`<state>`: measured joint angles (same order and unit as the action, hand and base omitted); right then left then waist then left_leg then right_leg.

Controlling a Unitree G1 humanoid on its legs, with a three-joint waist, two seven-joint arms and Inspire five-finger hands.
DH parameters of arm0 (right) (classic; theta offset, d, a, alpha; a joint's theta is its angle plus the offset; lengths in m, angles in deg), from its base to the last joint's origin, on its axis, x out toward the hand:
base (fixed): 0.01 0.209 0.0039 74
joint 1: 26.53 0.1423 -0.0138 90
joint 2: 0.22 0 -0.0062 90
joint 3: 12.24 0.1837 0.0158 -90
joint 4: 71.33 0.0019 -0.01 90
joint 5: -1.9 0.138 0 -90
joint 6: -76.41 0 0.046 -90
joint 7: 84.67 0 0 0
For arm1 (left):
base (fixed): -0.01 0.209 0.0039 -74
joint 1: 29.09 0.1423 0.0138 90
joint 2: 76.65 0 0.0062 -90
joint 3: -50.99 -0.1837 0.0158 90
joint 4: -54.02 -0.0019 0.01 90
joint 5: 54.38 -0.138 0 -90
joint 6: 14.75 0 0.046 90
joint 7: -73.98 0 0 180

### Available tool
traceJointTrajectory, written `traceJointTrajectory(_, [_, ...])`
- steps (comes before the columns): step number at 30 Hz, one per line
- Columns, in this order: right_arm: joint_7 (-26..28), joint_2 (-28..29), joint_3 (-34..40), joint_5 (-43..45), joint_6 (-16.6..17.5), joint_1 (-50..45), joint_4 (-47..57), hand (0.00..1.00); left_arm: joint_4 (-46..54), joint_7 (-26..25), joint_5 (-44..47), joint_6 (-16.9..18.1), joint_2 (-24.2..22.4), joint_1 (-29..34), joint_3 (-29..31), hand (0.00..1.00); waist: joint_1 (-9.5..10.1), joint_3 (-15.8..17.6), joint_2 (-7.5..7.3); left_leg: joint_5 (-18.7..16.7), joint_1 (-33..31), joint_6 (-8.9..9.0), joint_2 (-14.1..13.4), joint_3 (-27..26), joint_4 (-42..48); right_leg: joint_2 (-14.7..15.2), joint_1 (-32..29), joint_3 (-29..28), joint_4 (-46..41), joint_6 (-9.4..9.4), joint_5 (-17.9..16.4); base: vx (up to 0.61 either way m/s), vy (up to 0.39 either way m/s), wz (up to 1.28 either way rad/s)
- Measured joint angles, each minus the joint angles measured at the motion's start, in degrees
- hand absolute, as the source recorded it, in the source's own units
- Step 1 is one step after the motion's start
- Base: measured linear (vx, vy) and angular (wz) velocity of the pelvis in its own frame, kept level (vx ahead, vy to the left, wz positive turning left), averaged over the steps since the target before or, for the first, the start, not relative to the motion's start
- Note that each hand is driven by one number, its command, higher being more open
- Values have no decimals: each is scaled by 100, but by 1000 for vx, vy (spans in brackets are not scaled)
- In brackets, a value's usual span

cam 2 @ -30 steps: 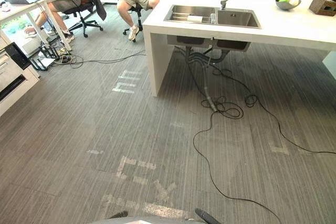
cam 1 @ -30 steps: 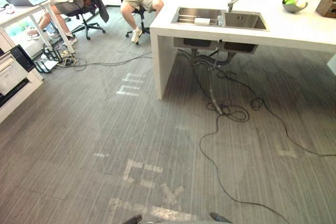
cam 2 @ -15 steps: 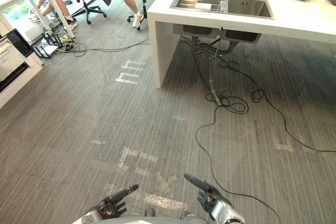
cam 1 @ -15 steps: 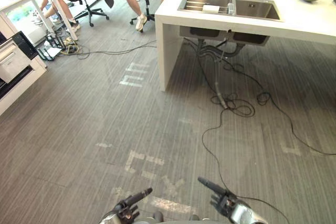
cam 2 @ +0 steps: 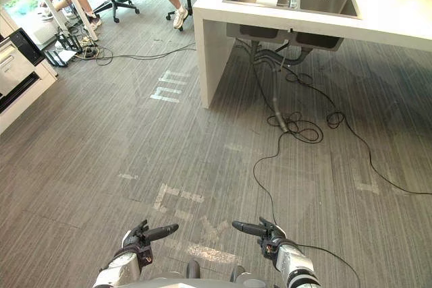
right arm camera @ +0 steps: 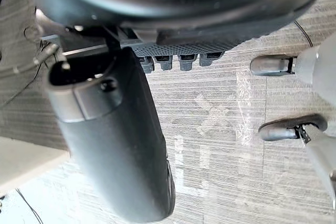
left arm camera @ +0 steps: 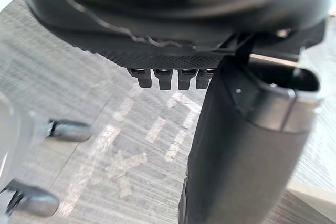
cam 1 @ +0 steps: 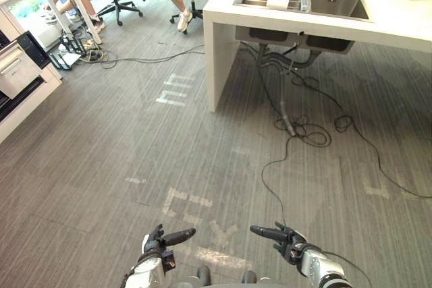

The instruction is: Walk over to the sink, pick up the cup, carry it to the dishwasher, place the cup inside the dishwasher, then close the dishwasher door

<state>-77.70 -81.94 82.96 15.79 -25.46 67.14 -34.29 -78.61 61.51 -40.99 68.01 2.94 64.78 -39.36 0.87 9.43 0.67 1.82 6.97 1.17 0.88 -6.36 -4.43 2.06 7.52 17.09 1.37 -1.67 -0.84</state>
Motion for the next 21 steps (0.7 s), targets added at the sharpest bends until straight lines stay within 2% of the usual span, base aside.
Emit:
traceJointTrajectory(6, [-22,73,7,29,90,-323,-147,100,-83,31,-327,15,-9,363,-1,100,3,-2,3,-51,149,-73,-21,-274,-2,-3,-14,-257,-152,17,-41,-46,10,-22])
traceJointTrajectory(9, [-90,154,149,630,145,-534,-379,100,-321,194,102,70,-56,536,93,100,0,-7,4,-102,189,-142,-18,-393,0,55,-179,-321,-535,-5,-259,-33,24,-16])
traceJointTrajectory(10, [-85,151,315,1083,135,-579,-387,100,-402,329,291,133,-39,535,116,100,-1,-10,-5,-127,176,-197,9,-465,13,194,-382,-245,-977,-65,-492,-22,43,-6])
traceJointTrajectory(11, [-86,140,359,1183,138,-597,-389,100,-446,404,363,166,-25,531,115,100,0,-15,-15,-140,183,-232,29,-490,25,273,-459,-193,-1180,-104,-598,-25,57,-1])
traceJointTrajectory(12, [-86,130,378,1191,197,-638,-368,100,-482,509,412,186,-1,530,115,100,-2,-26,-33,-179,187,-313,64,-510,60,421,-551,-60,-1486,-203,-752,-2,48,0])
traceJointTrajectory(13, [-85,108,434,1179,285,-660,-351,100,-505,638,514,192,-14,542,117,100,0,-39,-29,-238,210,-450,81,-512,98,624,-692,97,-2038,-378,-927,0,0,0])
traceJointTrajectory(14, [-84,85,461,1175,361,-656,-326,100,-530,733,600,182,-1,540,127,100,5,-35,-34,-264,212,-482,96,-519,137,824,-905,221,-2718,-216,-1016,59,-6,4])
traceJointTrajectory(15, [-84,-3,467,1189,432,-645,-279,100,-630,933,828,154,24,522,214,100,-11,-23,-85,-360,205,-476,132,-488,308,1319,-1206,426,-4087,64,-982,96,-16,5])
traceJointTrajectory(16, [-87,-49,514,1193,441,-602,-305,100,-688,1067,1108,174,79,484,276,100,17,39,-187,-544,203,-413,166,-476,589,1698,-1315,500,-4776,269,-627,116,-32,9])
traceJointTrajectory(17, [-87,-39,578,1199,464,-569,-337,100,-691,1130,1285,177,119,473,283,100,59,89,-253,-621,246,-392,193,-468,686,1840,-1411,537,-5135,447,-505,102,-32,5])
traceJointTrajectory(19, [-88,-59,569,1216,530,-533,-377,100,-677,1163,1513,170,168,450,279,100,73,144,-289,-651,421,-387,216,-389,674,1902,-1508,372,-5525,403,-218,99,-42,14])
traceJointTrajectory(20, [-87,-63,551,1335,594,-519,-361,100,-665,1194,1646,149,136,451,268,100,42,164,-258,-674,530,-395,177,-267,670,1846,-1619,178,-5803,365,151,157,-60,40])
traceJointTrajectory(21, [-94,-60,537,1421,648,-485,-303,100,-649,1249,1704,111,91,422,261,100,-37,231,-187,-703,633,-429,117,-113,676,1702,-1749,-10,-5916,103,-110,158,-64,43])
